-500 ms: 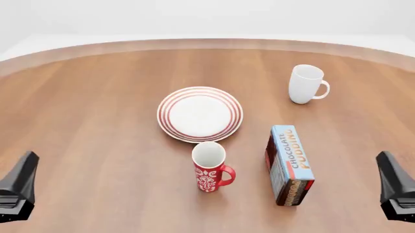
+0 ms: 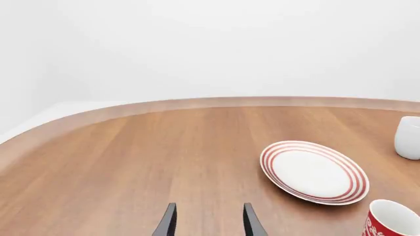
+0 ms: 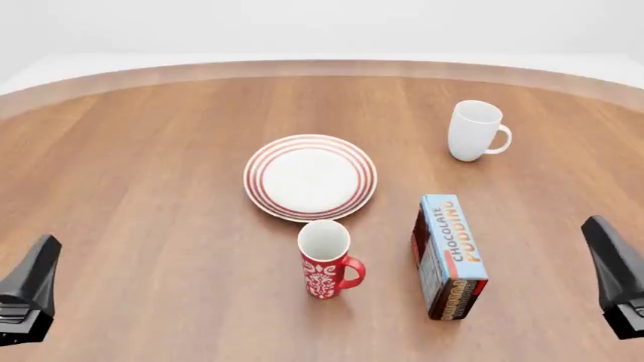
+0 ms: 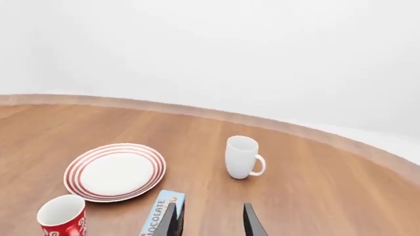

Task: Pick up the red mug and put it on the plate

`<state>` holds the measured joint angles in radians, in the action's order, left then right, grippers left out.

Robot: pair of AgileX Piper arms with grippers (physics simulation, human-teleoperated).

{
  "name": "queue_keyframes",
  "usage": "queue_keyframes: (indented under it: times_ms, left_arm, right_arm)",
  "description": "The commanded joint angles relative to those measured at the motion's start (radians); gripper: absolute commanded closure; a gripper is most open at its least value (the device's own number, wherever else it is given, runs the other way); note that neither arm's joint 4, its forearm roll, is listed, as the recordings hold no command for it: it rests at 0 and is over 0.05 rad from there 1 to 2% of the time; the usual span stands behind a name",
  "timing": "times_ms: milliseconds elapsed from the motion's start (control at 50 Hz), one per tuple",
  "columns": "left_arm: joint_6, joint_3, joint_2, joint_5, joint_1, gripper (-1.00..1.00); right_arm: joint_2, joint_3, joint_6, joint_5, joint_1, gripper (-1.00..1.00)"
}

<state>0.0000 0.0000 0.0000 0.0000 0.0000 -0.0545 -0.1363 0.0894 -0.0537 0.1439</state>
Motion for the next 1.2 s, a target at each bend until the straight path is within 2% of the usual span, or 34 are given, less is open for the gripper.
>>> queue_keyframes:
  times_ms: [20, 140, 240, 300, 360, 380, 580, 600, 820, 960, 1200]
  left_arm:
    - [0.000, 0.000, 0.000, 0.000, 0.000, -1.00]
    - [0.000, 0.000, 0.000, 0.000, 0.000, -1.00]
    - [0.000, 0.000, 0.000, 0.000, 0.000, -1.00]
    - [0.000, 0.000, 0.000, 0.000, 0.000, -1.00]
    - [0.000, 0.000, 0.000, 0.000, 0.000, -1.00]
    - [0.000, 0.000, 0.000, 0.000, 0.000, -1.00]
    - [0.000, 0.000, 0.000, 0.000, 0.000, -1.00]
    - [0.000, 0.000, 0.000, 0.000, 0.000, -1.00]
    - [0.000, 0.000, 0.000, 0.000, 0.000, -1.00]
    - [0.000, 0.000, 0.000, 0.000, 0.000, -1.00]
    - [0.000, 0.000, 0.000, 0.000, 0.000, -1.00]
  right_arm:
    - [-0.123, -0.157, 0.088, -0.014, 0.134, -1.00]
    - [-0.168, -0.179, 0.100, -0.009, 0.156, -1.00]
    - [-0.215, -0.220, 0.130, -0.020, 0.208, -1.00]
    - [-0.243, -0.252, 0.158, -0.038, 0.245, -1.00]
    - [-0.277, -0.296, 0.149, -0.070, 0.281, -1.00]
    - [-0.285, -0.310, 0.169, -0.080, 0.293, -1.00]
    - [-0.412, -0.453, 0.184, -0.177, 0.382, -1.00]
    - [-0.434, -0.464, 0.201, -0.185, 0.401, -1.00]
    - [-0.573, -0.579, 0.244, -0.250, 0.449, -1.00]
    - [-0.634, -0.619, 0.279, -0.284, 0.467, -1.00]
    - [-0.703, -0.685, 0.306, -0.347, 0.511, -1.00]
